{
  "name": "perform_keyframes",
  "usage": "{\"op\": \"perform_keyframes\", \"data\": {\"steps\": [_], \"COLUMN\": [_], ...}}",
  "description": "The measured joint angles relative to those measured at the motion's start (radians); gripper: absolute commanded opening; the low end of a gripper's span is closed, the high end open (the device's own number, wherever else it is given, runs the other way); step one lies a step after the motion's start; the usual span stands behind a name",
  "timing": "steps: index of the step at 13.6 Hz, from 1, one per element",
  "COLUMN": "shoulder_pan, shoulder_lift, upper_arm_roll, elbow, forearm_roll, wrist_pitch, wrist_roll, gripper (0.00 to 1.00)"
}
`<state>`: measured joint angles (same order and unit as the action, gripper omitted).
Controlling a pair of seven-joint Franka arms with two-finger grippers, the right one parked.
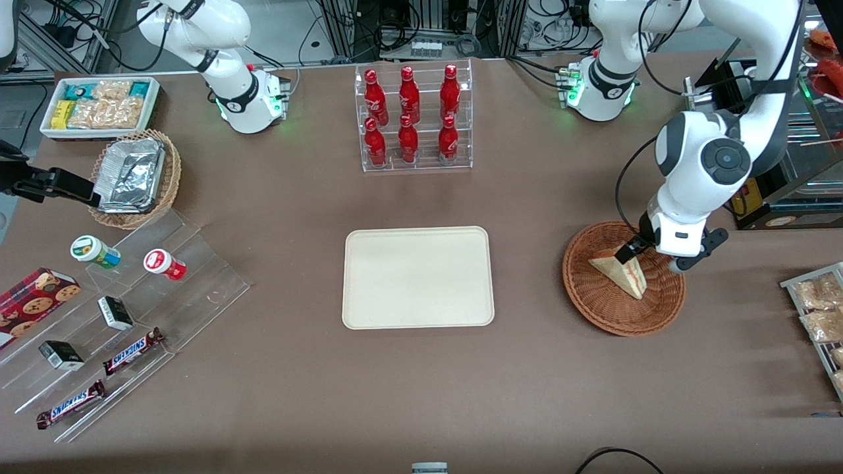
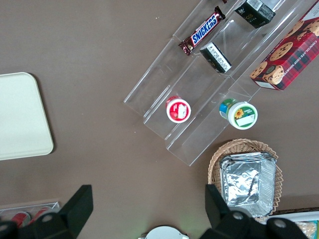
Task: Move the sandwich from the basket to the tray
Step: 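Close the left gripper on the packaged sandwich wedge and lift it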
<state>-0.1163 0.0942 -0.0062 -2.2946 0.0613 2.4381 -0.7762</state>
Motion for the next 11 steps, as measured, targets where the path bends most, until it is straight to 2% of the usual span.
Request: {"op": "perform_keyframes", "data": {"steps": [5, 6, 7, 9, 11], "shoulder_pan": [0.0, 0.0, 0.0, 0.0, 0.0], "shoulder_lift": [0.062, 0.073, 0.084, 0.099, 0.107], "upper_arm_roll": [0.0, 0.0, 0.001, 0.001, 0.001], "elbow": [-0.029, -0.034, -0.037, -0.042, -0.043], "forearm_roll": [0.0, 0.0, 0.0, 0.0, 0.0], "wrist_pitch": [0.111, 0.128, 0.137, 0.143, 0.144], "wrist_roll": [-0.044, -0.046, -0.047, -0.053, -0.063], "gripper": [0.98, 0.94, 0.85, 0.53, 0.16]}}
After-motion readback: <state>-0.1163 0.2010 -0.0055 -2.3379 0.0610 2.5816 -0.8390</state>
